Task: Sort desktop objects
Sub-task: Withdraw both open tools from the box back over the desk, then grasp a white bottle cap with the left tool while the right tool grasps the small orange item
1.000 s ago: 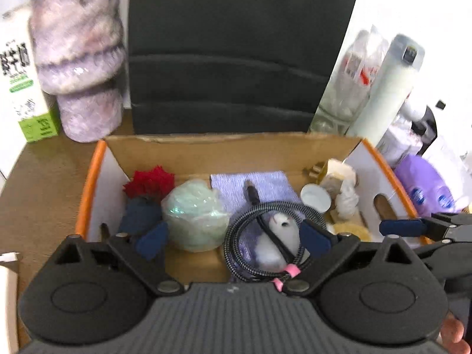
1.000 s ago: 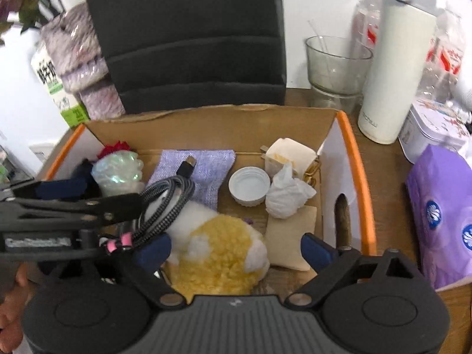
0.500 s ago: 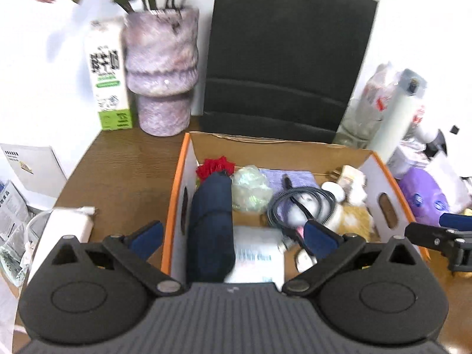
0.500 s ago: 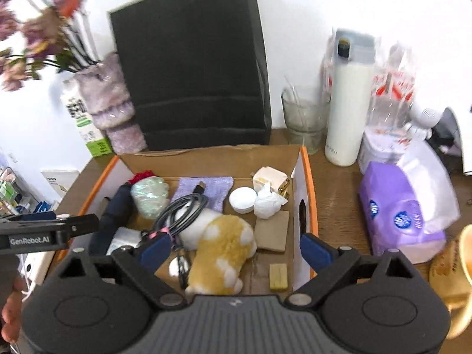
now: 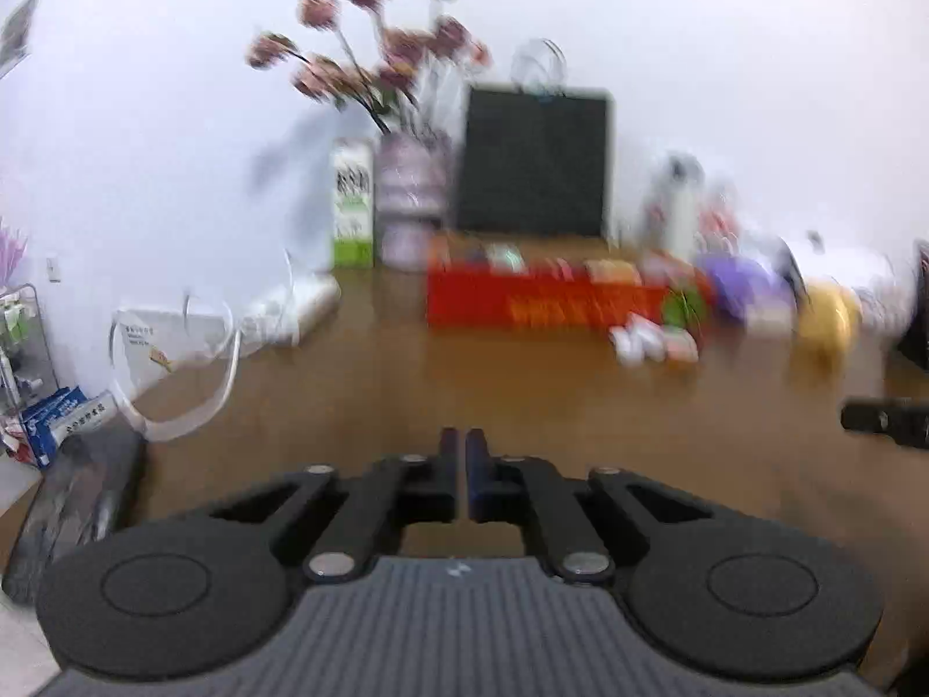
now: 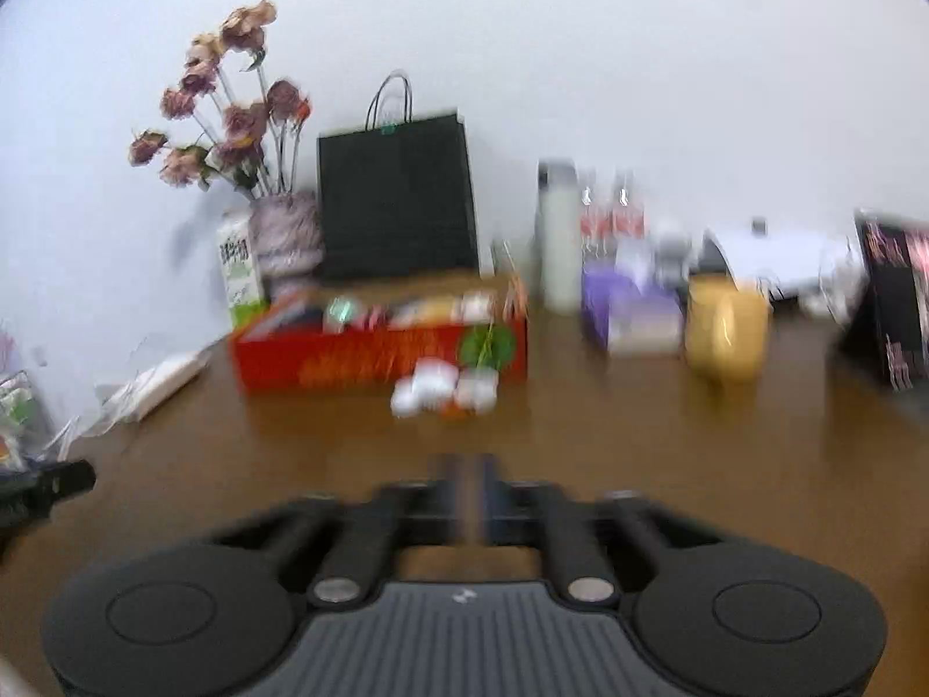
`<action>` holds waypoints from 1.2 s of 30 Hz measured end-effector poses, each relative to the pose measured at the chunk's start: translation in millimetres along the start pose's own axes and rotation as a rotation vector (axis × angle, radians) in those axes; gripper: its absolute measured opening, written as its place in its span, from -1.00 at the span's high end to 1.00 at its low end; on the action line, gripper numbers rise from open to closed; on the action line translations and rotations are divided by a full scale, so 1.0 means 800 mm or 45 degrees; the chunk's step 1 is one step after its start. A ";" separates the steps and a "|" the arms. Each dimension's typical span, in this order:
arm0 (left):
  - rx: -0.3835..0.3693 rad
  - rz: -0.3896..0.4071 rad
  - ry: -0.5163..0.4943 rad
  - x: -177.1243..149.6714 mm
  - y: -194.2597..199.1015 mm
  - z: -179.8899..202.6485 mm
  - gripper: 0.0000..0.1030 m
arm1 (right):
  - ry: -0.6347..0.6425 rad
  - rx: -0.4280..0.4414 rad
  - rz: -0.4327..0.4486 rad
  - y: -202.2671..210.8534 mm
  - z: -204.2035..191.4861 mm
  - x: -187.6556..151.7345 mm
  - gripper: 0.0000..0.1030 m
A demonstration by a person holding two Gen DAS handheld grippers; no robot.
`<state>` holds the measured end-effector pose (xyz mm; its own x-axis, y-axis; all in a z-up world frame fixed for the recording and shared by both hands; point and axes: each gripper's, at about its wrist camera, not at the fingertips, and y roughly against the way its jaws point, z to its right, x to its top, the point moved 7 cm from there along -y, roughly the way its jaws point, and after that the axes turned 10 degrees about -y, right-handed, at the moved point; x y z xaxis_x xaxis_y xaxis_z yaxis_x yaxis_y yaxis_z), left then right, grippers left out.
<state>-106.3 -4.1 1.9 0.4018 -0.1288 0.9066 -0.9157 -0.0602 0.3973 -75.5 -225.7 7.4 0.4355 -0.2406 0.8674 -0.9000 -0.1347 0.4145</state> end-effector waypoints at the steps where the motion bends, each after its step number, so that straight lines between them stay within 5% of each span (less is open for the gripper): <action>1: -0.048 0.019 -0.005 -0.002 0.006 0.006 0.90 | 0.004 0.015 -0.031 0.010 0.000 -0.012 0.91; 12: -0.053 0.131 -0.108 0.014 0.014 0.025 0.90 | 0.138 0.064 -0.016 0.020 -0.036 -0.022 0.94; 19: -0.121 0.067 -0.105 0.010 -0.008 0.035 0.86 | 0.141 0.069 -0.024 0.014 -0.033 -0.028 0.89; 21: -0.187 0.011 -0.123 0.014 -0.029 0.044 0.60 | 0.130 0.056 -0.049 0.001 -0.028 -0.026 0.74; 22: -0.201 -0.009 -0.111 0.017 -0.038 0.045 0.05 | 0.125 0.046 -0.073 -0.008 -0.025 -0.023 0.64; 23: -0.222 -0.024 -0.099 0.020 -0.049 0.048 -0.71 | 0.115 0.040 -0.085 -0.016 -0.022 -0.021 0.45; 24: -0.255 -0.029 -0.097 0.024 -0.061 0.051 -0.91 | 0.106 0.039 -0.096 -0.024 -0.018 -0.017 0.20; 27: -0.300 0.016 -0.131 0.044 -0.087 0.060 -0.90 | 0.111 0.033 -0.116 -0.050 -0.009 -0.004 -0.19; 31: -0.260 0.057 -0.287 0.070 -0.144 0.080 -1.00 | 0.191 0.011 -0.102 -0.097 -0.002 0.024 -0.21; 36: -0.420 -0.137 -0.244 0.091 -0.259 0.101 -1.00 | 0.163 0.056 -0.193 -0.195 0.010 0.059 -0.13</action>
<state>112.8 -80.9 -25.5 0.4606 -0.3235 0.8266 -0.8077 0.2335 0.5414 85.6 -223.7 -18.3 0.5578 -0.0901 0.8251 -0.8214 -0.2025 0.5332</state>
